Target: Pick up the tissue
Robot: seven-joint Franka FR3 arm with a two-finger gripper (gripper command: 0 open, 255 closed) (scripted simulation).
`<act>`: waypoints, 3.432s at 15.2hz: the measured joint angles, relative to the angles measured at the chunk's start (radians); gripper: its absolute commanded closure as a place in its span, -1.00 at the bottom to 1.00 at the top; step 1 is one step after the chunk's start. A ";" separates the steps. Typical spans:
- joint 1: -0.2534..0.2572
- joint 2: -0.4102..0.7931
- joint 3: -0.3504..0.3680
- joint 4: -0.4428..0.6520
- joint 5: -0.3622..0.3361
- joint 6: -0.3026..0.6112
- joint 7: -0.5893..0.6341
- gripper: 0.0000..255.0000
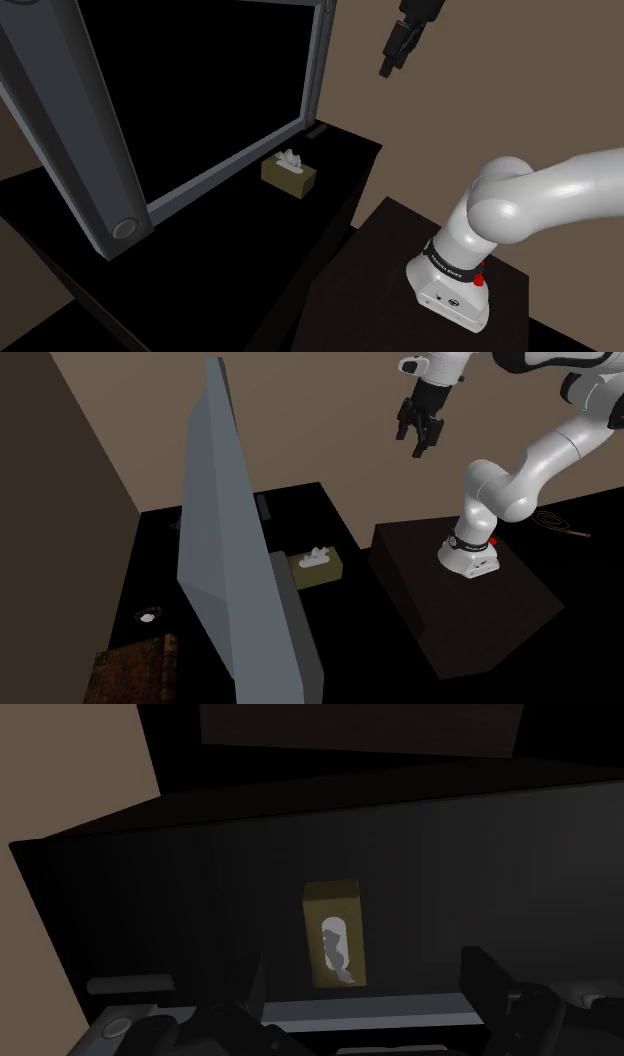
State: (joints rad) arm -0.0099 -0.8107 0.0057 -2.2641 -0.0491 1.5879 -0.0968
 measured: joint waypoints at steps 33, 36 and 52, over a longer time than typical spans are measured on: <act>-0.026 1.208 0.206 0.424 -0.435 0.177 0.568 -1.00; -0.024 1.239 0.201 0.424 -0.446 0.199 0.584 -1.00; -0.022 1.272 0.196 0.420 -0.458 0.231 0.603 1.00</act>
State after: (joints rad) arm -0.0324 0.4617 0.2016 -1.8445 -0.5071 1.8191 0.5062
